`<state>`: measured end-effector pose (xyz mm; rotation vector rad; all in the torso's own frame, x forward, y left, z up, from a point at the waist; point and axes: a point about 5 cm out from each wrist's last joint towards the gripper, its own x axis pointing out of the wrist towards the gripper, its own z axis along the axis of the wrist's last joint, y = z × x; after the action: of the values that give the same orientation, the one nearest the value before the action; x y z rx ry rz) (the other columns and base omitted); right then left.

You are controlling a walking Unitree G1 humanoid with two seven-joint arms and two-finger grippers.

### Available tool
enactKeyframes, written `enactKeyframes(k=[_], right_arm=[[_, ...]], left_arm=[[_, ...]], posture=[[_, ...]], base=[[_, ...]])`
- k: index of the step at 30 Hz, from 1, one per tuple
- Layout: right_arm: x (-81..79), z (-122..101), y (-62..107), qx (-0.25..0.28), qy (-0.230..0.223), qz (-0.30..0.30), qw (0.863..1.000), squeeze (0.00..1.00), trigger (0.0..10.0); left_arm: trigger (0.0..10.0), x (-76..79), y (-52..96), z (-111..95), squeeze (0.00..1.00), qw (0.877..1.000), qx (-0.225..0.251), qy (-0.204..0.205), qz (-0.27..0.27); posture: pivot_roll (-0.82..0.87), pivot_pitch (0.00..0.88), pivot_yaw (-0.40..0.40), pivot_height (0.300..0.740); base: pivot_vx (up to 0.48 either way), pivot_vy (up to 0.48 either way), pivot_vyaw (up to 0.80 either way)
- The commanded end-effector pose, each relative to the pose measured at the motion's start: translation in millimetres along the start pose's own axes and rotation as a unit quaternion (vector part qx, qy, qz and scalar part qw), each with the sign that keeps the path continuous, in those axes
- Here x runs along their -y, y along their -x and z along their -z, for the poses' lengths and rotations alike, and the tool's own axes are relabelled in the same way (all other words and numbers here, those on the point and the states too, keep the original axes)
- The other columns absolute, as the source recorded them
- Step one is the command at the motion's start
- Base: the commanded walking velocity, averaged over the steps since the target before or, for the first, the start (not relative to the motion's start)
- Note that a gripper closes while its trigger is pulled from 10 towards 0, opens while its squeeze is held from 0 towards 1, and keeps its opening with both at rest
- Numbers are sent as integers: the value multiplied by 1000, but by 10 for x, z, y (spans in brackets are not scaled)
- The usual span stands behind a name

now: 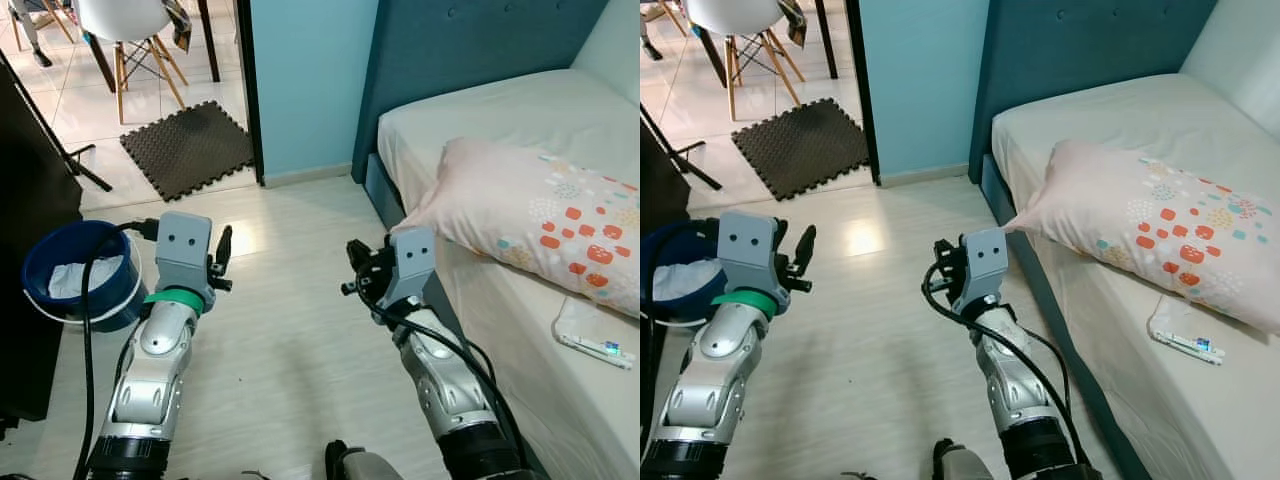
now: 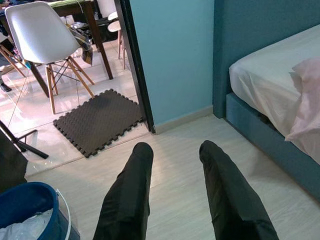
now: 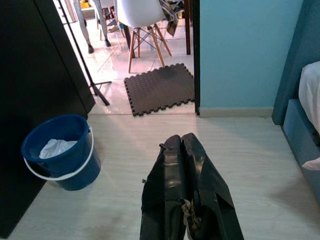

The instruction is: Clean up the room

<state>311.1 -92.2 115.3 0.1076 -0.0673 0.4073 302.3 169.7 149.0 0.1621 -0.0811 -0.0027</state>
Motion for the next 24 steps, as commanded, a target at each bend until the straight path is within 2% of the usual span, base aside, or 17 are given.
enactKeyframes(k=[1, 8, 24], right_arm=[[-8, 74, 35, -10, -3, 1, 1000, 0, 10000], [-18, 92, 51, -13, -5, -2, 1000, 0, 10000], [-16, 67, 22, -6, -4, -2, 1000, 0, 10000]], left_arm=[[10000, 4, 20, 67, 0, 1000, -15, 4, -4], [10000, 27, 66, 137, 0, 999, -28, 25, -7], [10000, 39, 39, 115, 0, 1000, -18, 10, -8]], posture=[[-44, 42, 20, 740], [-47, 45, 14, 740], [-44, 28, 11, 740]], base=[[0, 0, 0], [0, 0, 0], [0, 0, 0]])
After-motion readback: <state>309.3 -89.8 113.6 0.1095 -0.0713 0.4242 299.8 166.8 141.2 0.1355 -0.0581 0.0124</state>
